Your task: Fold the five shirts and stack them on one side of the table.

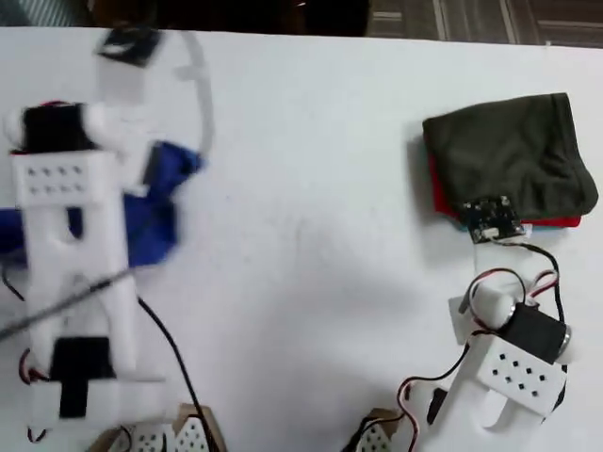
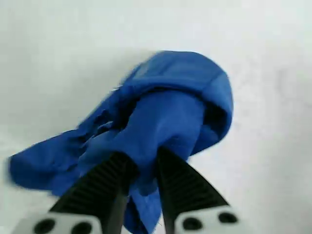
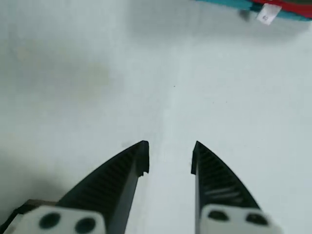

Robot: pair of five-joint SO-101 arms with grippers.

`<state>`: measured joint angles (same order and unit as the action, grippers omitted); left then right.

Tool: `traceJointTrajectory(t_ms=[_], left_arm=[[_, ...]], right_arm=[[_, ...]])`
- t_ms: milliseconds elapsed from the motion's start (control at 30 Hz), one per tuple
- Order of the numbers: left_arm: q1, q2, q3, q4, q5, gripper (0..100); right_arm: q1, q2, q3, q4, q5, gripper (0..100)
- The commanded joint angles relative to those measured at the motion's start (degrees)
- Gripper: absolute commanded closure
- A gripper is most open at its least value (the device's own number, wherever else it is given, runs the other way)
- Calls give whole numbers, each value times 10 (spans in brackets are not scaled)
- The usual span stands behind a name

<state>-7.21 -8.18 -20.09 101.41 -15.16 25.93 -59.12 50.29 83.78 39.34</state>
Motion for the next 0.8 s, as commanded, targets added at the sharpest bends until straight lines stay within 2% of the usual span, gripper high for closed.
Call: traceJointTrajectory(t_ms=[0,200,367,467,600,767], left_arm=[[78,-82,15,9,32,975],[163,-115,133,-11,45,936],[164,-115,185,-28,40,794],[164,-119,196,-20,9,750],[102,-120,175,9,-9,752],[-67,-117,194,-11,-91,752]], right_arm=[[16,-6,-3,-29,-2,851],[-10,-6,-3,-30,-2,851],[-50,-6,-3,-30,-4,851],[-54,-6,-3,-30,-40,850],[-56,-6,-3,-30,-57,850],[-84,-5,-4,-30,-57,850]])
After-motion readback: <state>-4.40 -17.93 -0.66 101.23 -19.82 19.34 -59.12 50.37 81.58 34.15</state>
